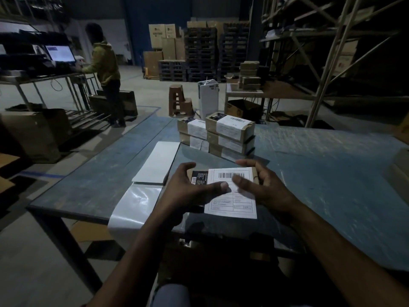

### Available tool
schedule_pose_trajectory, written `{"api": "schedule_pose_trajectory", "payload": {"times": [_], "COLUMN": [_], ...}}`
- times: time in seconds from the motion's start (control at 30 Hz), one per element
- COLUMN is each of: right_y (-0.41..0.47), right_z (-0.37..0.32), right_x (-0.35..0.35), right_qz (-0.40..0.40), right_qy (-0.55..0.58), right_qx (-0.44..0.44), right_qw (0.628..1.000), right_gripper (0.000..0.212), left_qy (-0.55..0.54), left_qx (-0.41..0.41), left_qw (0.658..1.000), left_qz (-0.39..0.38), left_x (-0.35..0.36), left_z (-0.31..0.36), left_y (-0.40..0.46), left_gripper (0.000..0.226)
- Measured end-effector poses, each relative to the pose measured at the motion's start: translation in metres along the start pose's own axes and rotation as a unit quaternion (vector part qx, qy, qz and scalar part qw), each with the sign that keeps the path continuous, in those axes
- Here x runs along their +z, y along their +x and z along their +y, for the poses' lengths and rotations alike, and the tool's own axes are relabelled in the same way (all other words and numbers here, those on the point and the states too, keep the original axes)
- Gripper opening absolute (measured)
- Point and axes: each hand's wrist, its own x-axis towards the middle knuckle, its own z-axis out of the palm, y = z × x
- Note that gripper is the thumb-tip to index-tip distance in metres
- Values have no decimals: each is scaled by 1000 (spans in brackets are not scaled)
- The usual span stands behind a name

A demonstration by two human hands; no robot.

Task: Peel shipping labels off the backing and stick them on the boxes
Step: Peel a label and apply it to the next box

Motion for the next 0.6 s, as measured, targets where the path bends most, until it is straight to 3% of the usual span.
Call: {"api": "schedule_pose_trajectory", "payload": {"times": [0.17, 0.3, 0.47, 0.6], "right_y": [-4, -4, 0, 1], "right_z": [5, 5, 14, 19], "right_x": [-2, -4, -8, -10], "right_qz": [-24, -39, -38, -43], "right_qy": [-13, -18, -45, -39], "right_qx": [22, 56, 78, 74], "right_qw": [999, 998, 995, 996], "right_gripper": [60, 56, 83, 81], "left_qy": [40, 76, 141, 176], "left_qx": [35, 58, 46, 34], "left_qw": [998, 995, 988, 983], "left_qz": [-26, -38, -39, -42], "left_x": [-1, -3, -2, -4], "left_z": [-4, -1, -1, -5], "left_y": [-3, -5, -4, 1], "left_gripper": [123, 108, 94, 100]}}
